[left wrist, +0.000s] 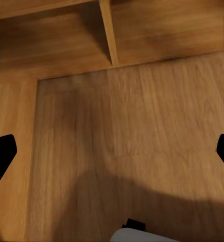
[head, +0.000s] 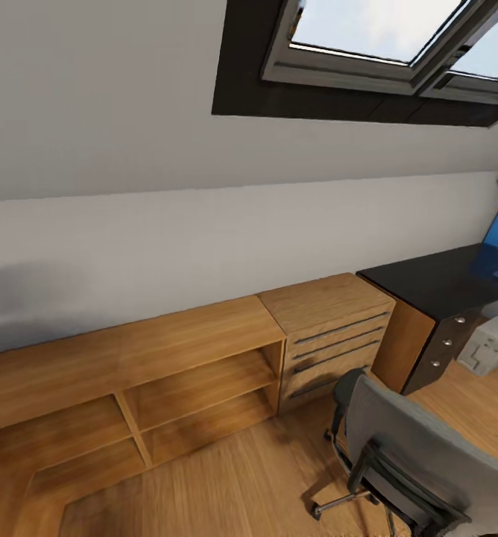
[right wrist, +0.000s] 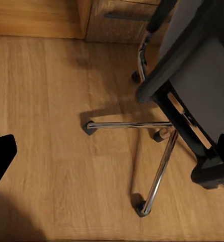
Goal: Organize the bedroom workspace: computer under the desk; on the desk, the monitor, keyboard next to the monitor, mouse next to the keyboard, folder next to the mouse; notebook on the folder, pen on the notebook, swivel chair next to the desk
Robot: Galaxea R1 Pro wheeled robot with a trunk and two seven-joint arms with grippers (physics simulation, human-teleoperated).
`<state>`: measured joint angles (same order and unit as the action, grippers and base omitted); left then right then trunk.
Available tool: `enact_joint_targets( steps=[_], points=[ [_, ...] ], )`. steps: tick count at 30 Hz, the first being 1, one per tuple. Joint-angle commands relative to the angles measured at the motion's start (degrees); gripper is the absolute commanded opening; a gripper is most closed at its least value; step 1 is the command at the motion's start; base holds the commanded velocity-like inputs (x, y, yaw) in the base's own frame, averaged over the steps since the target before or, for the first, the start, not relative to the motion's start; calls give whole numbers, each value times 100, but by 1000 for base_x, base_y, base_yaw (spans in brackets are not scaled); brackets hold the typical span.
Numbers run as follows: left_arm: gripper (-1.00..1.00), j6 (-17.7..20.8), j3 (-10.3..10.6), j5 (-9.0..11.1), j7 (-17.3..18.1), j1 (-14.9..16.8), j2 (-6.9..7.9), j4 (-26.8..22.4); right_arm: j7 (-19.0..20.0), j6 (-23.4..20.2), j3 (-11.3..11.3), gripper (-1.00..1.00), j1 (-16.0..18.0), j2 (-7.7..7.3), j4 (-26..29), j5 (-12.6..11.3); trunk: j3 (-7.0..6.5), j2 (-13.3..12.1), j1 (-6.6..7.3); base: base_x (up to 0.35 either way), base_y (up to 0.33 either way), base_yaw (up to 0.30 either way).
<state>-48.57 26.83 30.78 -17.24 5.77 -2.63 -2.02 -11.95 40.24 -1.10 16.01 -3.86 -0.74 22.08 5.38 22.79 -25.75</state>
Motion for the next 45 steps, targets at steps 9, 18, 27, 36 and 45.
enact_joint_targets(
  steps=[9,18,27,36,45],
  points=[
    [100,-12,50,24,-37,3,-1,0,-44,10,-13,100,7,8,-13,59,13,12,-3,0,0,-293],
    [100,-12,50,24,-37,3,-1,0,-44,10,-13,100,7,8,-13,59,13,12,-3,0,0,-293],
    [100,-19,50,24,-35,3,-1,0,-44,10,-13,100,7,8,-13,59,13,12,-3,0,0,-293],
    [100,-21,50,24,-34,3,-1,0,-44,10,-13,100,7,8,-14,59,13,12,-3,0,0,-293],
    [100,-21,54,23,-33,3,-2,0,-44,10,-13,100,7,8,-14,59,13,12,-3,0,0,-293]
  ],
)
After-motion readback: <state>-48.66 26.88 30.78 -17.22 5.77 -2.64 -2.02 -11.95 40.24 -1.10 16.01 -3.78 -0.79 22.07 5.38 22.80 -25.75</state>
